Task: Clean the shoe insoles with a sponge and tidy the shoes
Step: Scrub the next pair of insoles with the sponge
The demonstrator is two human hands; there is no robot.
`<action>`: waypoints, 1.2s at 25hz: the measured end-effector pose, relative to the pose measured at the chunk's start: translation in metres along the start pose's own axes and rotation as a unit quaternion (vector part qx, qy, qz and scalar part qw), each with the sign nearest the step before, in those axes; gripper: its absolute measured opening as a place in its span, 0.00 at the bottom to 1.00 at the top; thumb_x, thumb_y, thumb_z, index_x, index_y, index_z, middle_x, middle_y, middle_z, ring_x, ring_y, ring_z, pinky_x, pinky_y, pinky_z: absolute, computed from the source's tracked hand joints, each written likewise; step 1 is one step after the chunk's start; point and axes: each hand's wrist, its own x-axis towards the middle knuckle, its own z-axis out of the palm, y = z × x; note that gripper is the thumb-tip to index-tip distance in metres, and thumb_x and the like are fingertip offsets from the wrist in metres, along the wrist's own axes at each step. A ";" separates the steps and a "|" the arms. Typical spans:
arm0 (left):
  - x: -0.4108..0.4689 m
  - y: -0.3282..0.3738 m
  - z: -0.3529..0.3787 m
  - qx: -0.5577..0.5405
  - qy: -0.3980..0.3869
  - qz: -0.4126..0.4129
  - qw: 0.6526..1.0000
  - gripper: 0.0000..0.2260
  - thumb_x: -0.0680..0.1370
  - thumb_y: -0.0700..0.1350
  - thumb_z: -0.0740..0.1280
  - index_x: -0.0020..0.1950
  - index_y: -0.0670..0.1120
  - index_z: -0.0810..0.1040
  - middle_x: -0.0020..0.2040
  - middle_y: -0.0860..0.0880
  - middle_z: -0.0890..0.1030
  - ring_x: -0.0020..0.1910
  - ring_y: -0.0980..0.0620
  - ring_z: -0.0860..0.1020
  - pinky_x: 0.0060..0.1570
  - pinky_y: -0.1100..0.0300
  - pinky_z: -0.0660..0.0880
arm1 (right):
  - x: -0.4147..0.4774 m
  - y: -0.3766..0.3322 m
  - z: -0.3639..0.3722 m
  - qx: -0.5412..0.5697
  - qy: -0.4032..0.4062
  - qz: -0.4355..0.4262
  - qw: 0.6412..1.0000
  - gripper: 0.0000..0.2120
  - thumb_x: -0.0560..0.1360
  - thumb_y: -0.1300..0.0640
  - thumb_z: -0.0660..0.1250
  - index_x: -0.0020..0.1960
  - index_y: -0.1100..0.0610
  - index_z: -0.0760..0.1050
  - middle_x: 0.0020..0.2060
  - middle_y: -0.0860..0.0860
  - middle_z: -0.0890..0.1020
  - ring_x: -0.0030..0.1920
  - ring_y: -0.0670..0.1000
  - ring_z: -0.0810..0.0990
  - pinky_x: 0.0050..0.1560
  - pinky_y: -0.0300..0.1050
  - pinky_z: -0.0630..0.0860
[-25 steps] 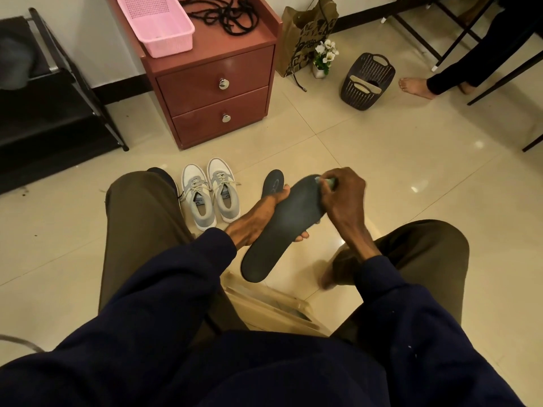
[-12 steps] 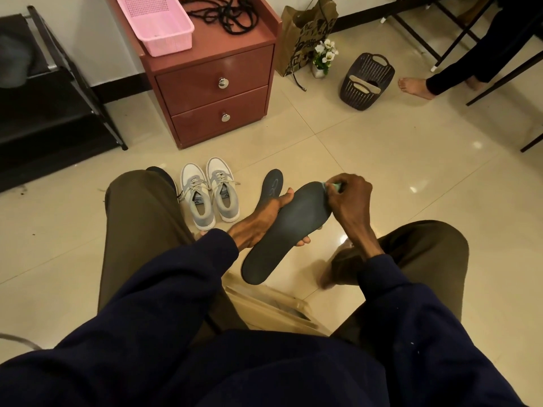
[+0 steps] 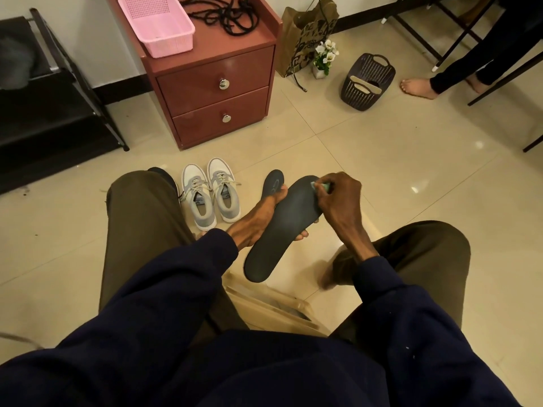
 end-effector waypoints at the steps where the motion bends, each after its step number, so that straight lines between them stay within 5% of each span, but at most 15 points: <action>1: -0.003 0.001 0.003 0.008 0.003 0.012 1.000 0.34 0.84 0.65 0.53 0.70 0.38 0.76 0.60 0.32 0.81 0.45 0.37 0.84 0.49 0.46 0.83 | 0.001 0.005 -0.001 -0.004 0.011 0.021 1.000 0.04 0.77 0.57 0.72 0.43 0.52 0.83 0.41 0.48 0.82 0.42 0.50 0.81 0.40 0.39 0.77; 3: -0.012 0.005 0.008 0.007 -0.005 0.005 1.000 0.32 0.84 0.64 0.53 0.68 0.38 0.78 0.56 0.32 0.82 0.44 0.37 0.84 0.48 0.44 0.82 | -0.006 0.001 -0.001 0.018 0.009 0.018 1.000 0.03 0.76 0.58 0.72 0.44 0.53 0.84 0.41 0.47 0.82 0.42 0.46 0.81 0.41 0.42 0.78; 5: -0.013 0.007 0.005 -0.011 0.014 0.018 1.000 0.31 0.84 0.64 0.56 0.69 0.39 0.78 0.57 0.33 0.83 0.47 0.37 0.84 0.52 0.43 0.81 | -0.022 -0.016 0.004 0.049 -0.040 -0.054 0.997 0.02 0.77 0.59 0.73 0.47 0.57 0.85 0.41 0.47 0.81 0.39 0.40 0.79 0.39 0.35 0.74; 9: -0.011 0.013 -0.002 0.016 0.071 0.057 0.996 0.26 0.84 0.62 0.56 0.62 0.43 0.82 0.55 0.43 0.86 0.48 0.46 0.85 0.52 0.53 0.81 | -0.037 -0.027 0.015 0.003 -0.154 -0.225 0.962 0.03 0.76 0.59 0.74 0.50 0.57 0.85 0.43 0.49 0.82 0.41 0.42 0.76 0.42 0.35 0.72; 15: -0.007 0.009 0.001 -0.019 -0.007 0.015 1.000 0.34 0.84 0.66 0.51 0.67 0.38 0.78 0.58 0.34 0.82 0.46 0.37 0.82 0.48 0.47 0.82 | -0.005 0.014 -0.001 -0.022 0.031 -0.068 0.997 0.03 0.78 0.58 0.71 0.48 0.56 0.84 0.42 0.50 0.81 0.42 0.47 0.77 0.44 0.52 0.78; 20: -0.007 0.013 -0.007 -0.004 0.052 0.052 0.997 0.27 0.84 0.63 0.55 0.63 0.44 0.82 0.59 0.42 0.84 0.52 0.44 0.84 0.59 0.50 0.79 | -0.039 -0.019 0.013 0.009 -0.151 -0.224 0.963 0.05 0.77 0.59 0.73 0.51 0.58 0.85 0.45 0.51 0.84 0.45 0.46 0.79 0.45 0.41 0.77; 23: -0.007 0.015 -0.004 -0.033 0.033 0.046 0.998 0.29 0.85 0.64 0.53 0.63 0.41 0.80 0.53 0.40 0.85 0.45 0.43 0.83 0.48 0.52 0.82 | -0.027 -0.013 0.012 -0.036 -0.093 -0.246 0.964 0.05 0.78 0.60 0.71 0.52 0.59 0.84 0.45 0.54 0.83 0.44 0.51 0.79 0.46 0.44 0.76; 27: -0.008 0.011 -0.001 -0.031 -0.016 0.027 0.999 0.34 0.84 0.66 0.51 0.67 0.38 0.78 0.57 0.34 0.82 0.44 0.38 0.81 0.45 0.49 0.82 | -0.006 0.014 0.001 -0.050 0.020 -0.106 0.993 0.04 0.78 0.60 0.71 0.49 0.58 0.84 0.42 0.52 0.82 0.42 0.48 0.76 0.44 0.51 0.78; 30: -0.005 0.012 -0.004 -0.025 0.029 0.037 0.999 0.30 0.84 0.65 0.55 0.67 0.42 0.79 0.58 0.37 0.84 0.49 0.39 0.83 0.53 0.46 0.81 | -0.022 -0.005 0.007 0.014 -0.077 -0.167 0.983 0.04 0.77 0.59 0.73 0.51 0.57 0.85 0.44 0.51 0.83 0.44 0.45 0.78 0.44 0.40 0.76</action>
